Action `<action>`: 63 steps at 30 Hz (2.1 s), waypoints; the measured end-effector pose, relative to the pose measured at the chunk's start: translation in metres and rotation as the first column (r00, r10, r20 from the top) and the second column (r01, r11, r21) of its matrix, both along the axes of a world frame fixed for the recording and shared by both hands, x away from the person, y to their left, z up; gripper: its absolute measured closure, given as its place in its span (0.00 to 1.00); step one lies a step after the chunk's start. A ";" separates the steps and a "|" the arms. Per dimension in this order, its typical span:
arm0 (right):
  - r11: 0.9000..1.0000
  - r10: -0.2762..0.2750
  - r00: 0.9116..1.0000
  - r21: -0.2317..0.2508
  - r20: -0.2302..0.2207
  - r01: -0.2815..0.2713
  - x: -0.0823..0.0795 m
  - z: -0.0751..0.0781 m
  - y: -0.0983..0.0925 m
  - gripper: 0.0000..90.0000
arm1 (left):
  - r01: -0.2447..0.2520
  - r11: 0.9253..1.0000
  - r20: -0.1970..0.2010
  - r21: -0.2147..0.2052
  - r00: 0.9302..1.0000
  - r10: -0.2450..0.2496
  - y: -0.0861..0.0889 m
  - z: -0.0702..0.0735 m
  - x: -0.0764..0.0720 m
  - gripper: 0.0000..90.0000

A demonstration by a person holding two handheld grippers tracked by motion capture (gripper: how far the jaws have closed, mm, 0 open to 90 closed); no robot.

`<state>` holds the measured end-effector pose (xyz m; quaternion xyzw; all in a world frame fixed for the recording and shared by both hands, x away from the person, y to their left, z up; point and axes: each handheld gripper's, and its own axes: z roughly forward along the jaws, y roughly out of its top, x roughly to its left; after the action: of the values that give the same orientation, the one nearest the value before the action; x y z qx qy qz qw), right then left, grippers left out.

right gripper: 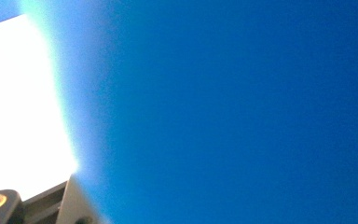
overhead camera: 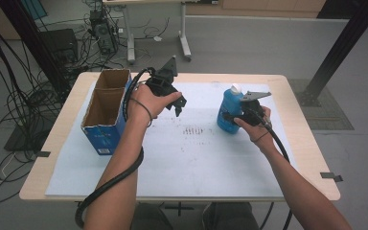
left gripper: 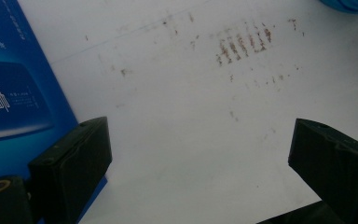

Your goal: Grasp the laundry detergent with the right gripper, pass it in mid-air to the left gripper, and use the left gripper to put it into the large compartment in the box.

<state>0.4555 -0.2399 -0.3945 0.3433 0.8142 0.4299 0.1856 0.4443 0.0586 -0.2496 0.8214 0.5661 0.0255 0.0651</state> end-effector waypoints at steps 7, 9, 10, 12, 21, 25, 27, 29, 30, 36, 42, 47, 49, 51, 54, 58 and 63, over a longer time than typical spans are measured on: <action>1.000 0.001 1.000 -0.004 0.000 -0.001 0.000 0.000 0.000 0.47 | 0.000 1.000 -0.001 0.002 1.000 0.000 0.000 0.000 0.000 0.07; 1.000 0.002 1.000 -0.004 0.002 -0.002 0.000 0.000 0.000 0.47 | -0.001 1.000 -0.002 0.002 1.000 0.001 0.000 0.001 0.000 0.07; 1.000 0.003 1.000 -0.005 0.003 -0.003 0.000 0.000 0.000 0.47 | 0.000 1.000 -0.001 0.003 1.000 0.000 0.000 0.001 0.000 0.07; 1.000 0.007 1.000 -0.002 0.003 -0.007 0.000 0.000 0.000 0.47 | 0.000 1.000 0.000 0.003 1.000 0.000 -0.001 0.001 0.000 0.07; 1.000 0.007 1.000 -0.002 0.008 -0.007 0.000 0.000 0.000 0.47 | 0.005 1.000 -0.003 0.002 1.000 -0.005 -0.001 0.001 -0.001 0.07; 1.000 0.009 1.000 0.000 0.009 -0.009 0.000 -0.001 -0.001 0.47 | 0.003 1.000 -0.002 0.004 1.000 -0.003 -0.001 0.001 -0.001 0.07; 1.000 0.007 1.000 0.000 0.008 -0.007 0.000 -0.001 -0.001 0.47 | 0.003 1.000 -0.002 0.003 1.000 -0.003 -0.001 0.001 -0.001 0.07; 1.000 0.007 1.000 0.003 0.007 -0.007 0.000 -0.001 -0.001 0.47 | 0.002 1.000 0.000 0.001 1.000 -0.002 -0.002 0.002 -0.001 0.07; 1.000 0.007 1.000 0.004 0.007 -0.007 0.000 -0.001 -0.001 0.47 | 0.004 1.000 0.002 0.002 1.000 -0.004 -0.002 0.002 -0.001 0.07; 1.000 0.006 1.000 0.003 0.009 -0.006 0.000 -0.001 -0.001 0.47 | 0.004 1.000 -0.001 0.000 1.000 -0.004 -0.003 0.001 -0.001 0.07; 1.000 0.005 1.000 0.005 0.008 -0.005 0.000 -0.001 -0.001 0.47 | 0.004 1.000 0.000 0.001 1.000 -0.004 -0.002 0.001 -0.001 0.07; 1.000 0.003 1.000 0.006 0.006 -0.003 0.000 -0.001 -0.001 0.48 | 0.004 1.000 0.000 0.001 1.000 -0.004 -0.002 0.003 0.000 0.07; 1.000 0.002 1.000 0.007 0.005 -0.002 0.000 -0.001 -0.001 0.48 | 0.004 1.000 0.004 0.002 1.000 -0.004 -0.002 0.003 0.000 0.07; 1.000 0.002 1.000 0.006 0.005 -0.002 0.000 -0.001 -0.001 0.48 | 0.004 1.000 0.002 0.001 1.000 -0.004 -0.001 0.003 0.000 0.07; 1.000 0.003 1.000 0.007 0.004 -0.003 0.000 -0.001 -0.001 0.48 | 0.003 1.000 0.000 0.001 1.000 -0.003 -0.002 0.002 0.000 0.07; 1.000 0.004 1.000 0.007 0.004 -0.004 0.000 -0.001 -0.001 0.48 | 0.001 1.000 0.001 0.000 1.000 -0.001 -0.002 0.002 0.000 0.07; 1.000 0.003 1.000 0.009 0.003 -0.003 0.000 -0.001 -0.001 0.48 | 0.003 1.000 0.000 0.004 1.000 -0.003 -0.002 0.002 -0.001 0.07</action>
<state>0.4559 -0.2410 -0.3953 0.3424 0.8124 0.4343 0.1846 0.4437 0.0563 -0.2472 0.8224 0.5647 0.0267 0.0637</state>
